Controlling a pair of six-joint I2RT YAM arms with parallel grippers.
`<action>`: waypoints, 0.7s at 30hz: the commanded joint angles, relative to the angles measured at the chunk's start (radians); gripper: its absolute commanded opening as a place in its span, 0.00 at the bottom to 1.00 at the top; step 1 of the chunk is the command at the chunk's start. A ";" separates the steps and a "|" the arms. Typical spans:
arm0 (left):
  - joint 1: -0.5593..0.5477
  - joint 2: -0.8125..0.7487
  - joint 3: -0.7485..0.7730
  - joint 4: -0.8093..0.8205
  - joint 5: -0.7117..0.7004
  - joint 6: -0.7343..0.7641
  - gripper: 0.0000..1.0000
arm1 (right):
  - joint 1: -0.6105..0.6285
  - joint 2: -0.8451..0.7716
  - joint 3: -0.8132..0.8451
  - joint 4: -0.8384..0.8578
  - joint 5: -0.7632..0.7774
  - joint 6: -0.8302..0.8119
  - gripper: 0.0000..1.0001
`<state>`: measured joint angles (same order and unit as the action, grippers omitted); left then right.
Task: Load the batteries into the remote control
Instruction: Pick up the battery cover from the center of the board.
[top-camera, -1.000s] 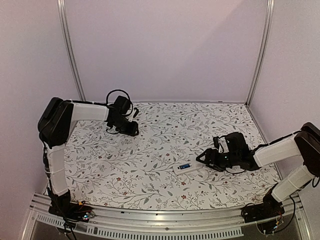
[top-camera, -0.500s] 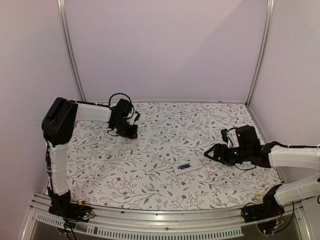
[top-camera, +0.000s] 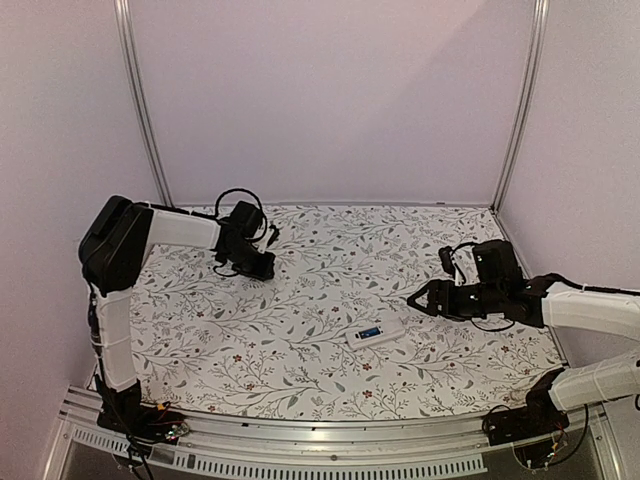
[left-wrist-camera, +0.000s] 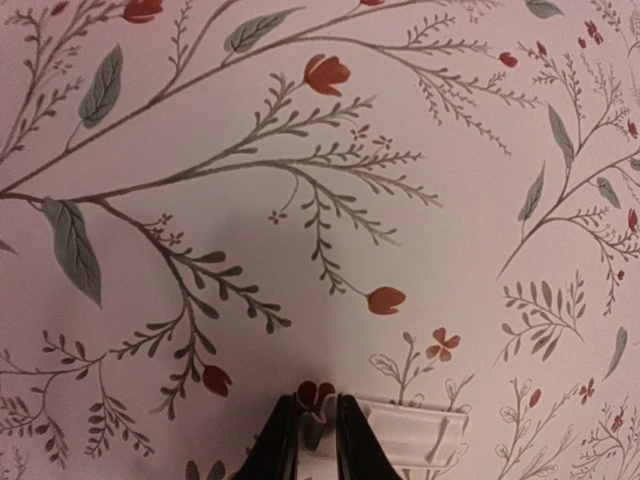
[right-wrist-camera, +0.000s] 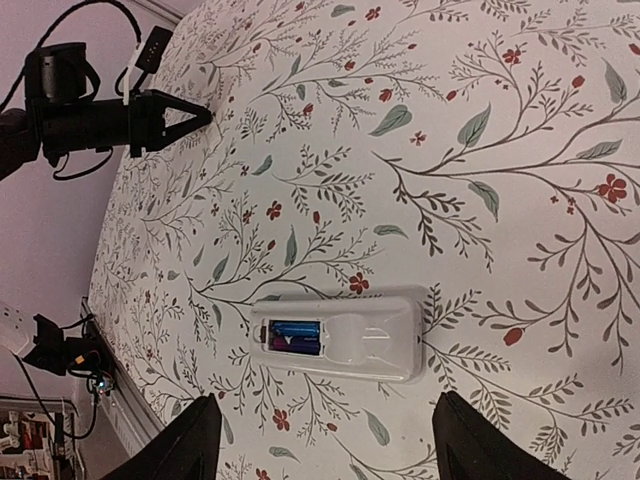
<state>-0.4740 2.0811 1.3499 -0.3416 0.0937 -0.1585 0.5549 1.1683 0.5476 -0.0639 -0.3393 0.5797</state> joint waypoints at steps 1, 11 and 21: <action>-0.017 -0.014 -0.049 -0.057 -0.007 -0.013 0.13 | -0.006 0.008 0.041 -0.020 -0.023 -0.031 0.73; -0.084 -0.144 -0.053 -0.078 0.029 -0.100 0.00 | -0.007 0.030 0.123 -0.006 -0.134 -0.122 0.64; -0.216 -0.246 0.045 -0.335 0.369 -0.221 0.00 | 0.141 -0.132 0.194 -0.139 -0.100 -0.474 0.61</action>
<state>-0.6273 1.8523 1.3487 -0.5179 0.2825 -0.3222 0.6247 1.1046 0.7139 -0.1566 -0.4561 0.2844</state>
